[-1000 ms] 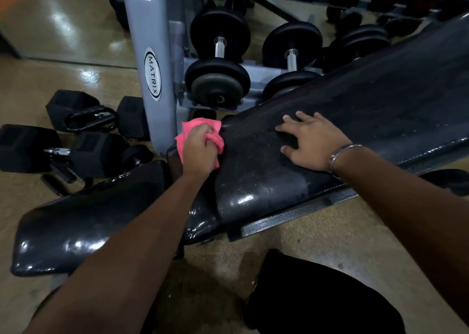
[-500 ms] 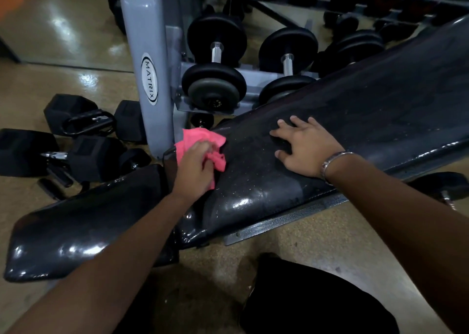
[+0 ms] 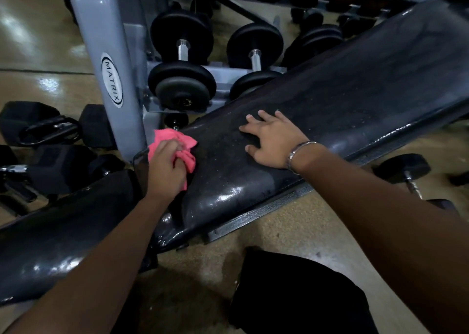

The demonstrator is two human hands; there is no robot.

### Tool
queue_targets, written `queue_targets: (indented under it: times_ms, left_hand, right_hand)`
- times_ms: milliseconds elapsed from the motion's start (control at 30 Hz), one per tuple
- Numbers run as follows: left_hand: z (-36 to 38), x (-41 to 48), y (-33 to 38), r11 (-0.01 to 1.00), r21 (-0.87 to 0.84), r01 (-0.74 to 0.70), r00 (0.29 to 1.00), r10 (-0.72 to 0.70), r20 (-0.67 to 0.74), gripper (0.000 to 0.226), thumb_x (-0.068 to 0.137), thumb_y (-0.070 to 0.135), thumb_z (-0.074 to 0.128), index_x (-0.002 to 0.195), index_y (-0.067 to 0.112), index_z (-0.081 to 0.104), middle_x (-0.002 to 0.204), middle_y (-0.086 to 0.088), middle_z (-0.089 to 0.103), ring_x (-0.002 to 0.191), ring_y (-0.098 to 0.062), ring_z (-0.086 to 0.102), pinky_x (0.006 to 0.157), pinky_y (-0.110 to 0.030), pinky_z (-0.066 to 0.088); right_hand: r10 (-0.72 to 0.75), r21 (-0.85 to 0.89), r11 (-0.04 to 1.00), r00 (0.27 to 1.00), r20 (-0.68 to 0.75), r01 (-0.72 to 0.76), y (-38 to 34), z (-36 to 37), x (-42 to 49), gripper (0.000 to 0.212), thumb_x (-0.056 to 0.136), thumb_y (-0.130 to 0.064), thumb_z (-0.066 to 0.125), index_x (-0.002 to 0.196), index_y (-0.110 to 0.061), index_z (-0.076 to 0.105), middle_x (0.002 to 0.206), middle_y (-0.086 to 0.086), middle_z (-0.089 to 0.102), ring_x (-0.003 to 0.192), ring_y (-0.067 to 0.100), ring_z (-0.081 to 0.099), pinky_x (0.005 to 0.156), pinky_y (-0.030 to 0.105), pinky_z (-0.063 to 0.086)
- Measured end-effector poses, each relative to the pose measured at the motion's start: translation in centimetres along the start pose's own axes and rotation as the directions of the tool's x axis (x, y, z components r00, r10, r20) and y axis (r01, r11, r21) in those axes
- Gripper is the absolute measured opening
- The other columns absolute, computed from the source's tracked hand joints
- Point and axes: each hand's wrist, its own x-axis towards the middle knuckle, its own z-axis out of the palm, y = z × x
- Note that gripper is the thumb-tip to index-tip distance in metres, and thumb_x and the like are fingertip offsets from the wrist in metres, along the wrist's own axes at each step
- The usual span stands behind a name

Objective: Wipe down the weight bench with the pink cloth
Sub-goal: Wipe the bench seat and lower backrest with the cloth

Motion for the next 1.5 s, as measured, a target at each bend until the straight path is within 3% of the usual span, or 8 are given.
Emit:
queue_targets:
  times_ms: [233, 400, 567, 700, 1033, 1167, 1300, 1500]
  left_hand:
    - [-2.0, -5.6, -0.8, 0.973, 0.141, -0.183, 0.955, 0.142, 0.26, 0.037, 0.084, -0.008, 0.044, 0.112, 0.002, 0.067, 0.132, -0.009, 0.058, 0.133, -0.022, 0.051, 0.118, -0.036, 0.037]
    - [0.1, -6.0, 1.8, 0.993, 0.114, 0.023, 0.997, -0.031, 0.07, 0.033, 0.08, -0.006, 0.042, 0.099, 0.011, 0.064, 0.115, -0.004, 0.057, 0.118, -0.022, 0.054, 0.107, -0.035, 0.042]
    - [-2.3, -7.5, -0.4, 0.955, 0.19, -0.226, 0.943, 0.165, 0.29, 0.033, 0.088, 0.008, 0.042, 0.11, 0.005, 0.067, 0.135, -0.014, 0.057, 0.138, -0.027, 0.048, 0.116, -0.032, 0.036]
    - [-0.2, -8.2, 2.3, 0.991, 0.129, 0.023, 0.991, -0.04, 0.13, 0.032, 0.08, 0.002, 0.042, 0.103, 0.008, 0.064, 0.126, -0.009, 0.056, 0.137, -0.02, 0.045, 0.116, -0.034, 0.035]
    - [-0.4, -10.4, 1.8, 0.981, 0.191, -0.043, 0.98, 0.004, 0.2, 0.035, 0.08, 0.003, 0.042, 0.105, 0.002, 0.066, 0.128, -0.015, 0.056, 0.141, -0.031, 0.043, 0.118, -0.026, 0.03]
    - [-2.1, -11.1, -0.3, 0.922, 0.207, -0.326, 0.914, 0.252, 0.317, 0.031, 0.088, 0.007, 0.045, 0.109, 0.002, 0.067, 0.128, -0.016, 0.054, 0.136, -0.036, 0.045, 0.118, -0.035, 0.033]
    - [0.5, -11.4, 3.1, 0.983, 0.184, 0.007, 0.993, -0.029, 0.118, 0.031, 0.082, 0.002, 0.044, 0.103, 0.004, 0.067, 0.123, -0.019, 0.059, 0.13, -0.034, 0.049, 0.114, -0.028, 0.034]
    - [1.4, -12.9, 2.9, 0.988, 0.142, -0.054, 0.991, 0.035, 0.132, 0.035, 0.088, 0.008, 0.043, 0.109, 0.003, 0.07, 0.127, -0.019, 0.061, 0.133, -0.038, 0.05, 0.115, -0.043, 0.038]
  right_hand:
    - [-0.01, -0.015, 1.0, 1.0, -0.007, 0.009, 0.2, 0.1, 0.0, 0.059, 0.095, -0.046, 0.044, 0.151, -0.032, 0.031, 0.163, -0.004, 0.019, 0.151, 0.021, 0.009, 0.123, 0.045, 0.005]
    - [-0.005, -0.026, 1.0, 1.0, -0.006, 0.004, 0.0, 0.1, 0.0, 0.059, 0.096, -0.046, 0.044, 0.151, -0.032, 0.03, 0.163, -0.003, 0.018, 0.151, 0.021, 0.009, 0.123, 0.045, 0.005]
    - [-0.011, -0.023, 1.0, 1.0, -0.013, 0.011, -0.1, 0.2, 0.0, 0.059, 0.096, -0.046, 0.044, 0.152, -0.032, 0.03, 0.163, -0.004, 0.018, 0.151, 0.02, 0.009, 0.123, 0.045, 0.005]
    - [0.005, -0.017, 1.0, 1.0, -0.02, -0.005, 0.0, 0.2, 0.0, 0.059, 0.095, -0.047, 0.044, 0.151, -0.034, 0.031, 0.163, -0.005, 0.018, 0.151, 0.019, 0.009, 0.123, 0.045, 0.005]
    - [0.009, -0.013, 1.0, 1.0, -0.019, -0.01, 0.3, 0.5, 0.0, 0.059, 0.095, -0.048, 0.044, 0.151, -0.035, 0.03, 0.163, -0.006, 0.017, 0.151, 0.018, 0.007, 0.123, 0.044, 0.004]
    - [0.003, -0.014, 1.0, 1.0, -0.005, -0.003, 0.2, 0.5, 0.2, 0.059, 0.096, -0.048, 0.044, 0.152, -0.036, 0.029, 0.163, -0.007, 0.016, 0.151, 0.017, 0.007, 0.123, 0.044, 0.003]
    - [0.008, -0.003, 1.0, 0.999, -0.032, -0.008, 0.3, 0.7, 0.1, 0.059, 0.095, -0.048, 0.044, 0.151, -0.036, 0.03, 0.163, -0.007, 0.018, 0.151, 0.017, 0.007, 0.123, 0.044, 0.003]
    - [0.003, 0.001, 1.0, 0.999, -0.034, -0.003, 0.3, 0.8, 0.2, 0.058, 0.095, -0.049, 0.044, 0.151, -0.037, 0.031, 0.163, -0.008, 0.018, 0.151, 0.016, 0.008, 0.123, 0.043, 0.002]
